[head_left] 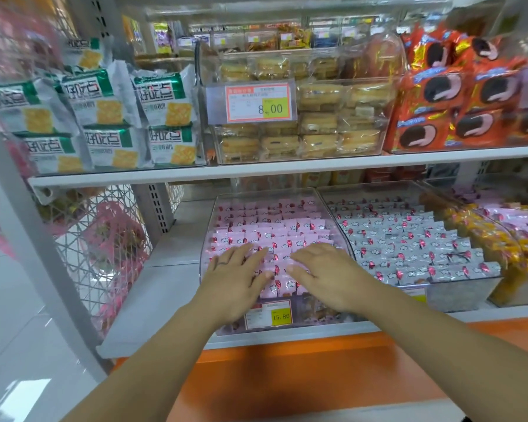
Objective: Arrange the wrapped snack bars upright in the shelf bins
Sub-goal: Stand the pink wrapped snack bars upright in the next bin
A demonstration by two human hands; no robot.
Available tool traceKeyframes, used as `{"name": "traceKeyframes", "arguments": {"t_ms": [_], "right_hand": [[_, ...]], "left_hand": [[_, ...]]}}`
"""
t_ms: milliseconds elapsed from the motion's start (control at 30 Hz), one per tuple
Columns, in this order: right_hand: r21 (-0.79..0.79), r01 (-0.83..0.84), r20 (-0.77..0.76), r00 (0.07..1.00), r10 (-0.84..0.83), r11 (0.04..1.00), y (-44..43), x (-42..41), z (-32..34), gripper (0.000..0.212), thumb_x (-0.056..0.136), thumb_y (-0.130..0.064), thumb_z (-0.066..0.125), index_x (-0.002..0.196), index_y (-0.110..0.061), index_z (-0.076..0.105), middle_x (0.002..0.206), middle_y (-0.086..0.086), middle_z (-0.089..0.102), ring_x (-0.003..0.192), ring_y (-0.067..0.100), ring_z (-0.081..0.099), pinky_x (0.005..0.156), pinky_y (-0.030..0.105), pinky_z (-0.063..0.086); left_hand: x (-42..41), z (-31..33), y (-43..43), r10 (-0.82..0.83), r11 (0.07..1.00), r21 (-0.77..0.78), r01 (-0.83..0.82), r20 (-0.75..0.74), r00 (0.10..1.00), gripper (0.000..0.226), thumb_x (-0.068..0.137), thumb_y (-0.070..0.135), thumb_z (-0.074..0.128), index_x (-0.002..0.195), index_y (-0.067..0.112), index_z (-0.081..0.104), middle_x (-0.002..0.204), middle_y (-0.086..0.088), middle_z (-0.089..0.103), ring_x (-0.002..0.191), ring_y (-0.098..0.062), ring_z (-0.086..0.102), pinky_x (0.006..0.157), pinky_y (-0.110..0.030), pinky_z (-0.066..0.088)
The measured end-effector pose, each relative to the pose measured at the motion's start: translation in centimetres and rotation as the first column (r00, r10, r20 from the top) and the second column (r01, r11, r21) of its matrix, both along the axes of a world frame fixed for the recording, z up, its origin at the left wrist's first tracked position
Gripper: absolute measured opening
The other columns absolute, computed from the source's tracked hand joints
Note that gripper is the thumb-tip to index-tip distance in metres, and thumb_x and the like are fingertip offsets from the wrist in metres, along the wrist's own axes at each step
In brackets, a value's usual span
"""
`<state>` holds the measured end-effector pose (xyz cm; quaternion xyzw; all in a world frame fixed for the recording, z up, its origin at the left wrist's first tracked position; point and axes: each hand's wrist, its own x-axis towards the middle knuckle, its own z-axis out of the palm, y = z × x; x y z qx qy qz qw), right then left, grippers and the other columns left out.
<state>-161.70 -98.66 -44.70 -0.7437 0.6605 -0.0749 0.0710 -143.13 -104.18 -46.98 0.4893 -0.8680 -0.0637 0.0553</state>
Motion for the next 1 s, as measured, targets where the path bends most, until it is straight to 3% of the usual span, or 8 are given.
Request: {"name": "traceKeyframes", "arguments": {"t_ms": [167,367,467,567,633,767,867,1000], "right_hand": [[0.140,0.028,-0.100,0.995,-0.014,0.990,-1.8,0.9,-1.2,0.066,0.094,-0.062,0.010,0.151,-0.029,0.006,0.159,-0.007,-0.003,0.146,0.021,-0.007,0.116,0.050,-0.006],[0.094,0.038,-0.103,0.994,-0.028,0.995,-2.0,0.8,-0.7,0.066,0.092,-0.063,0.010,0.147,-0.031,0.025,0.155,-0.006,0.023,0.141,0.023,0.017,0.114,0.049,0.009],[0.043,-0.042,-0.044,0.998,0.044,0.998,-0.2,0.0,0.3,0.060,0.095,-0.058,0.019,0.143,-0.026,0.037,0.148,-0.006,0.037,0.134,0.019,0.028,0.113,0.041,0.020],[-0.177,0.003,0.062,0.998,0.009,0.984,0.7,-2.2,1.8,0.043,0.098,-0.043,0.036,0.136,-0.026,0.047,0.139,-0.006,0.050,0.127,0.016,0.041,0.109,0.033,0.029],[-0.256,0.152,0.176,0.978,-0.109,0.955,0.6,-4.4,2.2,0.036,0.097,-0.032,0.045,0.131,-0.024,0.054,0.136,-0.003,0.053,0.125,0.018,0.045,0.105,0.035,0.036],[-0.152,0.271,0.329,0.921,-0.210,0.950,0.4,-6.4,0.6,0.038,0.095,-0.026,0.054,0.132,-0.022,0.054,0.137,0.001,0.051,0.122,0.019,0.048,0.100,0.032,0.039],[-0.167,0.307,0.456,0.866,-0.203,0.937,0.3,-6.6,-0.5,0.040,0.092,-0.022,0.058,0.132,-0.024,0.055,0.117,0.001,0.059,0.096,0.012,0.055,0.083,0.023,0.040],[-0.182,0.352,0.567,0.800,-0.194,0.918,-0.1,-7.2,-1.7,0.038,0.091,-0.023,0.059,0.128,-0.028,0.057,0.075,-0.016,0.049,0.059,-0.006,0.049,0.064,0.017,0.036]], "left_hand": [[-0.5,-0.4,-0.5,0.063,0.996,0.054,-0.071,0.150,0.987,0.062,0.095,0.059,0.009,0.150,0.034,0.000,0.158,0.004,-0.011,0.146,-0.021,-0.007,0.116,-0.044,-0.004],[-0.7,0.1,-1.2,0.062,0.991,0.108,-0.082,0.175,0.983,0.062,0.095,0.058,0.007,0.150,0.030,0.000,0.158,0.004,-0.010,0.146,-0.022,-0.005,0.117,-0.044,-0.002],[0.0,0.3,-1.2,0.058,0.993,0.102,-0.052,-0.053,0.997,0.055,0.100,0.047,0.019,0.150,0.027,0.010,0.158,0.000,0.014,0.144,-0.022,0.016,0.118,-0.043,0.012],[-0.3,1.0,-1.5,0.086,0.996,0.049,-0.073,-0.359,0.929,0.043,0.101,0.031,0.035,0.142,0.019,0.038,0.141,-0.005,0.047,0.126,-0.021,0.046,0.108,-0.041,0.033],[-1.1,1.6,-2.2,0.091,0.996,0.023,-0.088,-0.368,0.925,0.034,0.099,0.026,0.042,0.131,0.020,0.054,0.129,0.000,0.059,0.114,-0.017,0.056,0.101,-0.036,0.042],[-2.8,1.8,-4.2,0.158,0.985,0.097,-0.140,-0.215,0.964,0.019,0.093,0.021,0.054,0.102,0.021,0.070,0.113,0.002,0.067,0.096,-0.018,0.063,0.082,-0.030,0.051],[-3.4,1.9,-5.2,0.135,0.989,0.069,-0.127,-0.125,0.983,0.015,0.091,0.017,0.057,0.078,0.020,0.065,0.095,-0.003,0.070,0.086,-0.021,0.063,0.074,-0.032,0.052],[-3.4,1.1,-5.4,0.080,0.996,-0.039,-0.084,-0.105,0.991,0.014,0.093,0.011,0.050,0.084,0.018,0.059,0.088,-0.004,0.068,0.079,-0.022,0.062,0.066,-0.030,0.049]]}}
